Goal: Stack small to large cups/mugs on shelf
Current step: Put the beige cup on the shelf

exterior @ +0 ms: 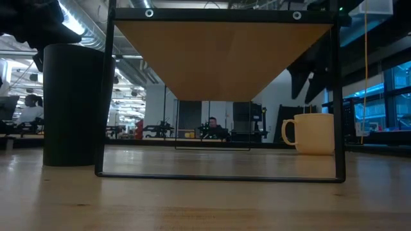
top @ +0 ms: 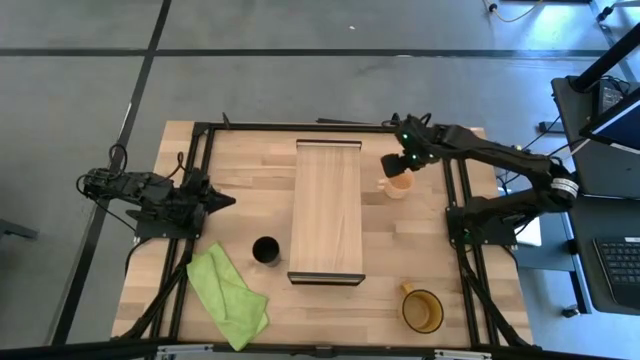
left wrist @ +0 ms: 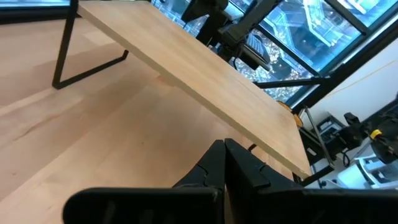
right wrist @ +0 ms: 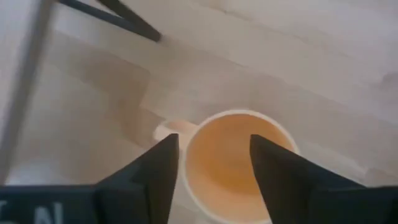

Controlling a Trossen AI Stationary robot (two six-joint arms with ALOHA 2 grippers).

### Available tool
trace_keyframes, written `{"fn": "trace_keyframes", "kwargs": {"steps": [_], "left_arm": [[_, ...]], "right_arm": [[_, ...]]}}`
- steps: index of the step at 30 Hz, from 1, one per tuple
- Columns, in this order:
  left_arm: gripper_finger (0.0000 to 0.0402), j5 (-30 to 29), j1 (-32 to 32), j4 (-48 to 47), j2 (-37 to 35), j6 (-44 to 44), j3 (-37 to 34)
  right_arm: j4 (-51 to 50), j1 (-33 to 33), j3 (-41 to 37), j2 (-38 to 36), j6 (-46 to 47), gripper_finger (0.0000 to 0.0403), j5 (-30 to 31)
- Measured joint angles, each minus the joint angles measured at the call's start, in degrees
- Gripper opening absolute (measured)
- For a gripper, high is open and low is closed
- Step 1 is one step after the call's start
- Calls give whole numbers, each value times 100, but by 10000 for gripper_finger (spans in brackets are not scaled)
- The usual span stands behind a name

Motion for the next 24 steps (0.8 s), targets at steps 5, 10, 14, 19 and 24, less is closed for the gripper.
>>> {"fn": "trace_keyframes", "kwargs": {"steps": [5, 10, 14, 19, 24], "left_arm": [[0, -65, 0, -116, 0, 0, 0], [0, -65, 0, -116, 0, -68, 0], [0, -65, 0, -117, 0, -142, 0], [0, -82, 0, -129, 0, -144, 0], [0, -215, 0, -402, 0, -149, -2]], "right_arm": [[-6, -46, 0, 403, -379, 202, 245], [-287, -46, 0, 498, -1279, 177, 1064], [-859, -82, 0, 494, -1935, 156, 1347], [-983, -160, 0, 494, -2120, 147, 897], [-863, -256, -72, 494, -2020, 149, 732]]}}
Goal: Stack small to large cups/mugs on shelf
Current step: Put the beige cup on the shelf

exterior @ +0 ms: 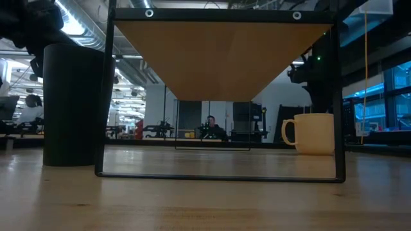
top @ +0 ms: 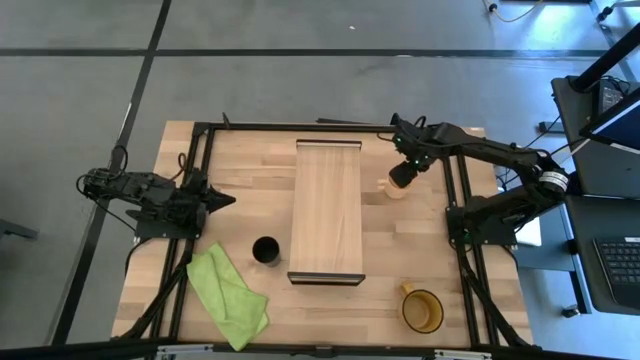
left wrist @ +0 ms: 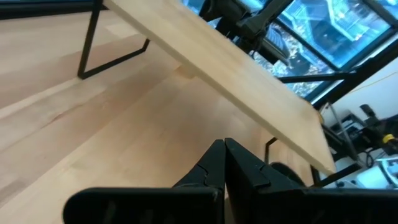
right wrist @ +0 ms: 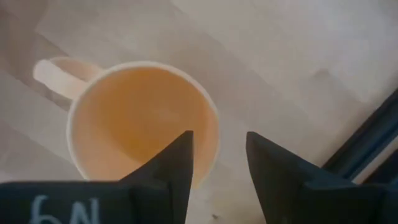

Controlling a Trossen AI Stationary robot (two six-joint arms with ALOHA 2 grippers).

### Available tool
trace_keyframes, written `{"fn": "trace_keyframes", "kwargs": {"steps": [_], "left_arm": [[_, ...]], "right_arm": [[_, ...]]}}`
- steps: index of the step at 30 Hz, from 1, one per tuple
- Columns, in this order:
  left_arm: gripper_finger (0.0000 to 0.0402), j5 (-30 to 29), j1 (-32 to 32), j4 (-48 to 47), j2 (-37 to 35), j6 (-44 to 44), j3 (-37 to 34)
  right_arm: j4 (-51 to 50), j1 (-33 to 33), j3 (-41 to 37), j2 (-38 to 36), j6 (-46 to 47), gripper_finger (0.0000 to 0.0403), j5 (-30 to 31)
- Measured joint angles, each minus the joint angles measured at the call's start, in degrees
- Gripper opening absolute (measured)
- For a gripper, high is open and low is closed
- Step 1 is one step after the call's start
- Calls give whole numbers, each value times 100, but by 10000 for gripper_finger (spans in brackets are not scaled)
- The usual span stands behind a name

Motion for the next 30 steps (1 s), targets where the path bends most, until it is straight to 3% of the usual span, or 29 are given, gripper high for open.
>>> {"fn": "trace_keyframes", "kwargs": {"steps": [14, 18, 26, 30], "left_arm": [[0, -95, 0, -23, 0, -125, 0], [0, -162, 0, -20, 0, -125, 0], [0, -176, 0, -19, 0, -125, 0], [0, -245, 0, -18, 0, -125, 0]], "right_arm": [[770, -57, -677, 0, 95, 146, -169], [841, -57, -735, 0, 184, 118, -165], [914, -59, -822, -1, 209, 19, -100], [907, -59, -806, -7, 221, 17, -93]]}}
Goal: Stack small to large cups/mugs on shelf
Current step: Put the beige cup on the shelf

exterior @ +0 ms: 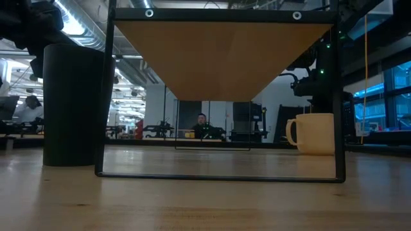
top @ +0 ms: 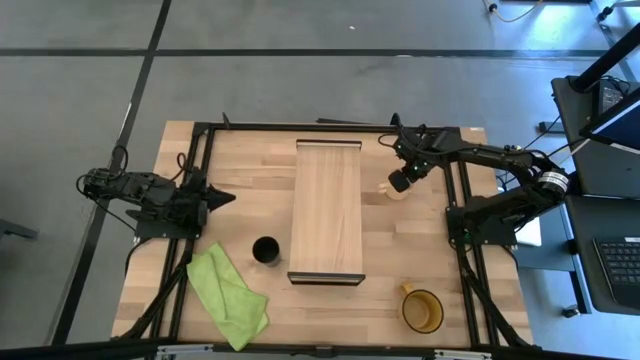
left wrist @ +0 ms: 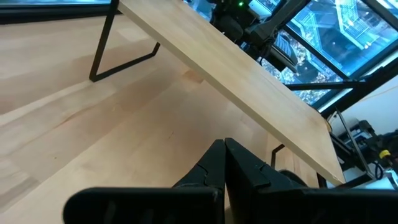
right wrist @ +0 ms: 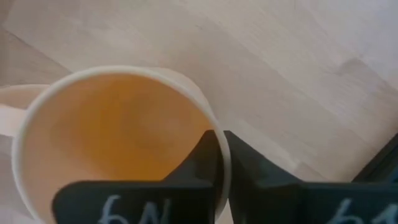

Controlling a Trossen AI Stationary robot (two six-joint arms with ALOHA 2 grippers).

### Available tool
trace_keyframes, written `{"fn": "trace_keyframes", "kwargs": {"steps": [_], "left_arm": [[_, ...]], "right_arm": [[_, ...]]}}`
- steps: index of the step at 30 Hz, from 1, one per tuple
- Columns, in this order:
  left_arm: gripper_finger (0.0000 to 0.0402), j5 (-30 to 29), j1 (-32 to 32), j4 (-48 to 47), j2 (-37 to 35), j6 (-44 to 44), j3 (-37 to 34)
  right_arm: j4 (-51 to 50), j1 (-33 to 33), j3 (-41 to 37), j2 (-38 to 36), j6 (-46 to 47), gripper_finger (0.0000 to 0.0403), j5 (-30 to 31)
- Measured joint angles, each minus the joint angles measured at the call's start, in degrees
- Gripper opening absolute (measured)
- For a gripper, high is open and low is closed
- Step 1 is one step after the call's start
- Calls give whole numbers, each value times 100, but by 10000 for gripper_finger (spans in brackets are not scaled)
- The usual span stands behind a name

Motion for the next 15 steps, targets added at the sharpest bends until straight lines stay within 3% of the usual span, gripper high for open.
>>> {"fn": "trace_keyframes", "kwargs": {"steps": [7, 15], "left_arm": [[0, -11, 0, 2, 0, -26, 0], [0, -9, 0, 2, 0, -44, 0]], "right_arm": [[-939, 53, 765, 9, -6, 10, 29], [-2623, 521, 2648, 7, 490, 10, -450]]}}
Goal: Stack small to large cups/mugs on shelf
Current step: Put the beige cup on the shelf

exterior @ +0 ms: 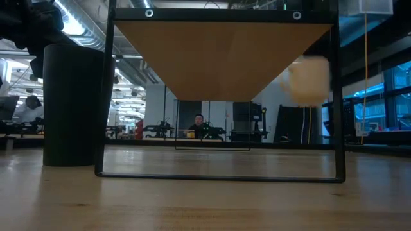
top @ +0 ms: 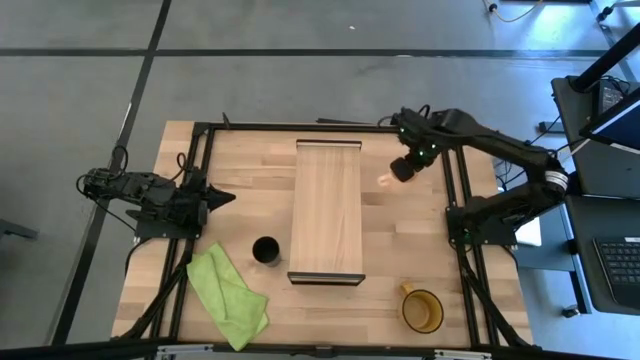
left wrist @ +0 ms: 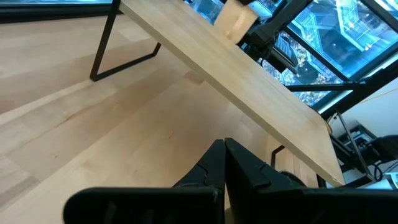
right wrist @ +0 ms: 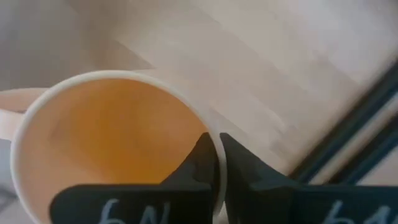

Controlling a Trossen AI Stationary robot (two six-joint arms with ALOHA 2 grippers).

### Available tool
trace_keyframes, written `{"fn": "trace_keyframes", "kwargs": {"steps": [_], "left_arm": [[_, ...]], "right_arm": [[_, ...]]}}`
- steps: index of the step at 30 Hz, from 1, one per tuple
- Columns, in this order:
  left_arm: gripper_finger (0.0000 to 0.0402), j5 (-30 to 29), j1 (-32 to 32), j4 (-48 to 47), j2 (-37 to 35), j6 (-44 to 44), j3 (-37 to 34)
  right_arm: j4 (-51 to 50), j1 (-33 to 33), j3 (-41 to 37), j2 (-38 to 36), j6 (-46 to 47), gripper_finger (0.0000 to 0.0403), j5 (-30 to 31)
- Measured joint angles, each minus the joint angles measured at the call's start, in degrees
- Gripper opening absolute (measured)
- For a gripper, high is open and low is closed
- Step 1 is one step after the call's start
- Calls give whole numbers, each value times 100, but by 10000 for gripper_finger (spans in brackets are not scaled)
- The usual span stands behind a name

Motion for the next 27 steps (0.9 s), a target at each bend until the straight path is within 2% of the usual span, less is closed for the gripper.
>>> {"fn": "trace_keyframes", "kwargs": {"steps": [4, 6, 14, 21, 27], "left_arm": [[0, 0, 0, 1, 0, -111, 0], [0, 1, 0, -2, 0, -111, 0], [0, 8, 0, -375, 0, -443, -2], [0, 54, 0, -477, 1, -587, -2], [0, 55, 0, -477, 2, -581, -2]], "right_arm": [[-148, 476, 1066, 61, 644, 10, -59], [-233, 760, 1541, 235, 877, 10, 140], [-808, 1619, 3461, 1683, 1159, 11, 461], [-950, 1657, 5085, 2964, 1014, 26, 630], [-1352, 1625, 5698, 3620, 1087, 19, 634]]}}
